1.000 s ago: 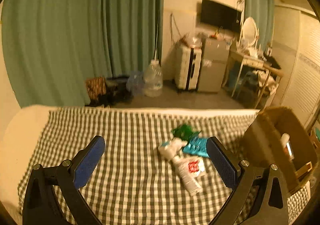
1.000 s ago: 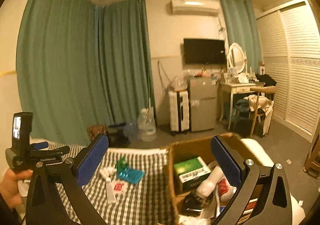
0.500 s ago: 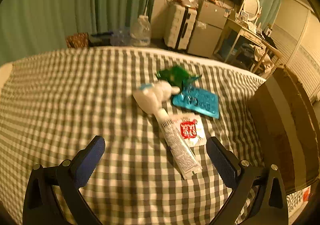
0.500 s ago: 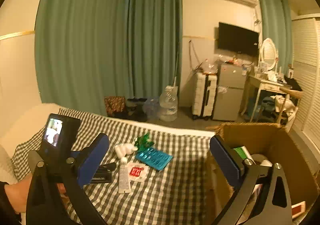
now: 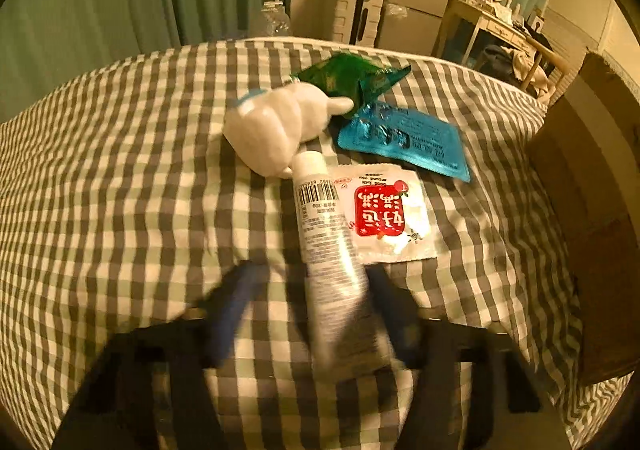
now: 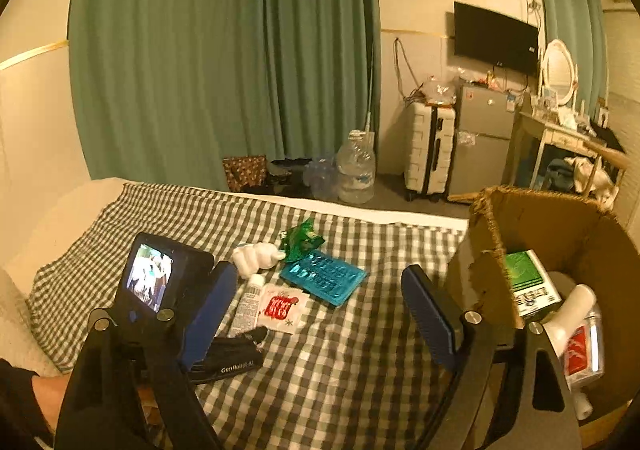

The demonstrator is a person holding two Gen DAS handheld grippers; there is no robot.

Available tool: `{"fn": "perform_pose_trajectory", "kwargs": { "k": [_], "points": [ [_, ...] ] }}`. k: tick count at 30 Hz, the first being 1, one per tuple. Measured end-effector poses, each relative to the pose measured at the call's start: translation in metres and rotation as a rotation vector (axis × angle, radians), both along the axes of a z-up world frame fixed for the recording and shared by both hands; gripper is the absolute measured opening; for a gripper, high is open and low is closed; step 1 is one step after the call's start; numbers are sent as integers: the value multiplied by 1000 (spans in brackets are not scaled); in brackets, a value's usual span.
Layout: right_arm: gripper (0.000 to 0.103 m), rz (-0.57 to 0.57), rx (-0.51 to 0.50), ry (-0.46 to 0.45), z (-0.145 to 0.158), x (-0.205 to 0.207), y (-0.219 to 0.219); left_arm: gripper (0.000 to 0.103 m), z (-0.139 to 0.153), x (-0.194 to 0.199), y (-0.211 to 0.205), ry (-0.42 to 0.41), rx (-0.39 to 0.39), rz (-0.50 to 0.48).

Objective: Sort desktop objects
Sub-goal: 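Grasp the white toothpaste tube with left tool while right tool grasps the red-white sachet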

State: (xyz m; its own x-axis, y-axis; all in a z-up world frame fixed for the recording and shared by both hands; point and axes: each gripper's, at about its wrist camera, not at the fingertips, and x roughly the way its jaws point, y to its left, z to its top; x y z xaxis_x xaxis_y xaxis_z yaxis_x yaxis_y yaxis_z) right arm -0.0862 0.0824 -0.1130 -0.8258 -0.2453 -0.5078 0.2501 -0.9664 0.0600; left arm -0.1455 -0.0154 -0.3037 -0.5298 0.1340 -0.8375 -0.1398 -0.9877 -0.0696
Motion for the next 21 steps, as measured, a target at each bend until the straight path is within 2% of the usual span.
{"fn": "perform_pose_trajectory", "kwargs": {
  "k": [1,5,10,11,13,14,17,18,20,21],
  "points": [
    [85,2,-7,-11,-5,-7,-3,31,1,0,-2,4,-7,2],
    [84,3,-17,-65,-25,-32,-13,29,13,-4,-25,8,31,56],
    [84,-1,-42,-143,-47,-62,-31,25,37,-5,-44,76,9,104],
    [84,-4,-67,-166,-55,-70,-36,24,40,-5,-46,83,14,109],
    [84,-8,-144,-219,-71,-84,-41,15,44,-4,-54,86,21,126],
    [84,-22,-166,-247,-81,-91,-44,15,46,-5,-55,87,27,135],
    [83,-36,-118,-267,-92,-100,-55,14,49,-11,-64,77,46,162],
    [82,-17,-94,-273,-96,-103,-60,14,50,-10,-68,74,52,169],
    [72,-6,-65,-302,-103,-107,-67,14,50,-13,-74,69,61,184],
    [60,-3,-47,-330,-110,-111,-71,14,50,-16,-72,67,62,190]
  ]
}}
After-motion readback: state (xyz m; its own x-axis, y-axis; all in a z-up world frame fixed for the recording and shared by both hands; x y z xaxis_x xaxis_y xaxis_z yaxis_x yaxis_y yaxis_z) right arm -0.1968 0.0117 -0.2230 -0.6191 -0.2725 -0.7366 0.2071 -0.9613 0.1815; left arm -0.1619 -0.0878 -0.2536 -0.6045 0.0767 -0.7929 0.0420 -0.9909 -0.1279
